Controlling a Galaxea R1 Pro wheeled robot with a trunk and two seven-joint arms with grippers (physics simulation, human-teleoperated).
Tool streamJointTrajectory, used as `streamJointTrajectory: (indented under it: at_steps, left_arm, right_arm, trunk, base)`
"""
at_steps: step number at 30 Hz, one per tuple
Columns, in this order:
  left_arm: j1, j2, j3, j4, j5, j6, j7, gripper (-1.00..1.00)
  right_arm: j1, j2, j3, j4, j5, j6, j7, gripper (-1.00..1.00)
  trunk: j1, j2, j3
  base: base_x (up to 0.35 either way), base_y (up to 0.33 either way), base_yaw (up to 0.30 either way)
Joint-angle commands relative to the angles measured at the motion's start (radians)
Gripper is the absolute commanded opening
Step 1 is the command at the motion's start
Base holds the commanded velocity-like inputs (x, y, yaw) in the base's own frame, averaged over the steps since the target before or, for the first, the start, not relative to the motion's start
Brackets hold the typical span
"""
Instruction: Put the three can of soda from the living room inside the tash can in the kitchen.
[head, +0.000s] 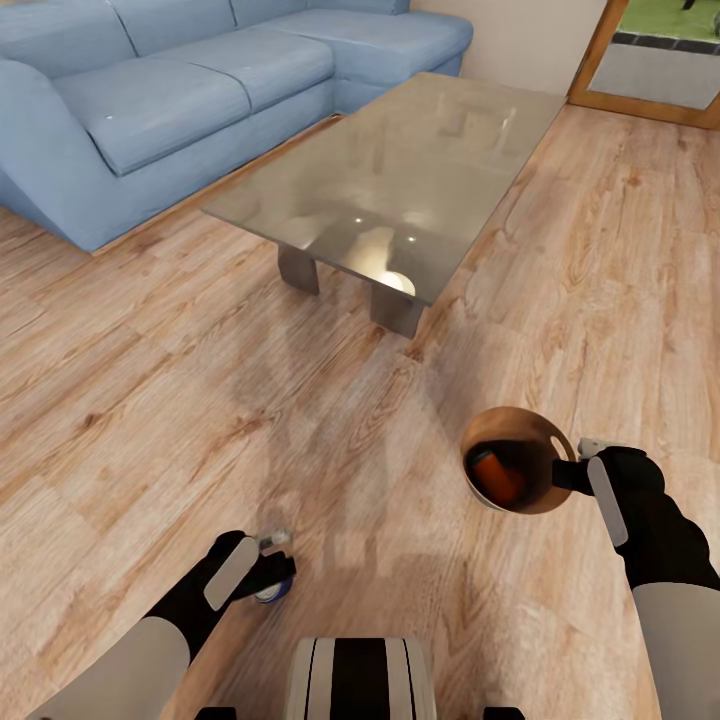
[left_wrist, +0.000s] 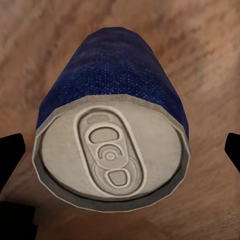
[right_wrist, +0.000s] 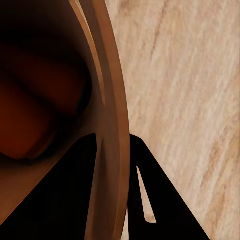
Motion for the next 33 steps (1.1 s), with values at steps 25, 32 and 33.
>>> streamJointTrajectory:
  at_steps: [25, 32, 33]
  left_arm:
    - [-0.001, 0.001, 0.0, 0.001, 0.0, -0.039, -0.002, 1.0]
    - [-0.001, 0.001, 0.0, 0.001, 0.0, -0.039, -0.002, 1.0]
    - [-0.001, 0.0, 0.0, 0.001, 0.0, -0.039, -0.002, 1.0]
  right_arm:
    - [0.0, -0.001, 0.0, 0.103, -0.014, 0.0, 0.007, -1.0]
    - [0.0, -0.001, 0.0, 0.103, -0.014, 0.0, 0.007, -1.0]
    - [0.0, -0.001, 0.0, 0.103, -0.014, 0.0, 0.007, -1.0]
  trunk:
    - [0.093, -0.002, -0.031]
    - [0.094, -0.002, -0.039]
    - [0.094, -0.003, -0.043]
  base:
    - [0.0, 0.0, 0.0]
    - [0.0, 0.0, 0.0]
    - [0.0, 0.0, 0.0]
